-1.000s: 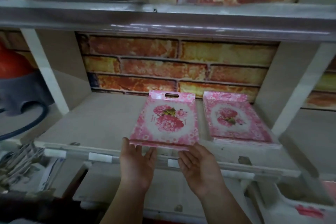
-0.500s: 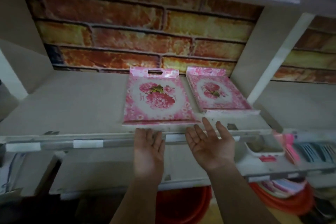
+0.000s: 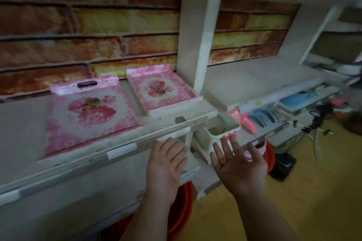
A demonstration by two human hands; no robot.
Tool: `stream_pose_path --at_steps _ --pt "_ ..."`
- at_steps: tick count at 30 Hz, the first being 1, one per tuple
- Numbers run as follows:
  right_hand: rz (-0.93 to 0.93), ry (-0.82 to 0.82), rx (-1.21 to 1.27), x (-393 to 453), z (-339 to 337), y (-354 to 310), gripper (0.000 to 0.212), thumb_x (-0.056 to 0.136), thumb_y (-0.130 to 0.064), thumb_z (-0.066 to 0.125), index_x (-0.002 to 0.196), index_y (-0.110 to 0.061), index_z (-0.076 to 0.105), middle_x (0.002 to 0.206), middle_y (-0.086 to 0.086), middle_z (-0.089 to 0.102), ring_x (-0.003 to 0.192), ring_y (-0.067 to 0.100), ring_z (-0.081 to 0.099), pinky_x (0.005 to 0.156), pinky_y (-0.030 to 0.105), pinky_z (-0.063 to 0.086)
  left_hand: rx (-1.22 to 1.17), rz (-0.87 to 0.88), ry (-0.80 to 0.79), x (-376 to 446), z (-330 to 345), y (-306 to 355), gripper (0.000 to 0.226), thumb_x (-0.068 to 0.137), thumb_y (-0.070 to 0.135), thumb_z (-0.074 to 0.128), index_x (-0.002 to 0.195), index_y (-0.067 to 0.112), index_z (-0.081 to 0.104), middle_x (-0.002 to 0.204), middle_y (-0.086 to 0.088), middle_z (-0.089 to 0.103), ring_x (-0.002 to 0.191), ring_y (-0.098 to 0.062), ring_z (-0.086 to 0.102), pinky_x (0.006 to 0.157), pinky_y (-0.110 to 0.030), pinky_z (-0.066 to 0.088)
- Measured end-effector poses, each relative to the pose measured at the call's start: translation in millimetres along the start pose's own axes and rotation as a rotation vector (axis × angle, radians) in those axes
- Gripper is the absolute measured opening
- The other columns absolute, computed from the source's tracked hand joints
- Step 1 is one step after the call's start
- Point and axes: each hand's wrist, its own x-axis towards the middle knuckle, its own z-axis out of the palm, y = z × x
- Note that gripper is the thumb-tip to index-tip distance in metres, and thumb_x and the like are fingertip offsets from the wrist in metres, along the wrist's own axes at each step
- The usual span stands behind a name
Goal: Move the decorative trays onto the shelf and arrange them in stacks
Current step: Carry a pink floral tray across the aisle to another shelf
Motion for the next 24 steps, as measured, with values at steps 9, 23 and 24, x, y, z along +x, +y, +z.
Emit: stream_pose_path --at_steps 9,23,24 --pt "-0.205 0.132 0.205 -7.6 -99.7 -182.2 0.053 0.101 -0.05 0.054 0.135 -0.015 0.073 0.134 0.01 0.074 0.13 0.034 0.066 0.117 0.049 0.041 0.142 -0.16 -0.196 16.5 175.1 -129.9 0.061 0.11 0.062 0.036 0.138 0.016 0.064 0.14 -0.01 0.071 0.125 -0.029 0.067 0.098 -0.045 0.05" --pt "-0.554 0.438 0.458 -88.3 -306.2 -400.0 0.046 0.1 -0.048 0.058 0.128 -0.018 0.077 0.133 0.011 0.074 0.126 0.035 0.066 0.115 0.054 0.041 0.295 -0.459 -0.443 12.7 366.4 -375.2 0.07 0.106 0.066 0.04 0.151 0.015 0.058 0.147 -0.012 0.066 0.129 -0.033 0.065 0.122 -0.053 0.038" --pt "-0.572 0.46 0.477 -93.0 -317.5 -407.0 0.045 0.1 -0.048 0.058 0.129 -0.018 0.076 0.134 0.011 0.073 0.127 0.035 0.066 0.114 0.054 0.042 0.313 -0.471 -0.454 11.8 378.7 -388.3 0.071 0.106 0.067 0.04 0.151 0.015 0.058 0.146 -0.012 0.067 0.128 -0.032 0.066 0.119 -0.052 0.041"
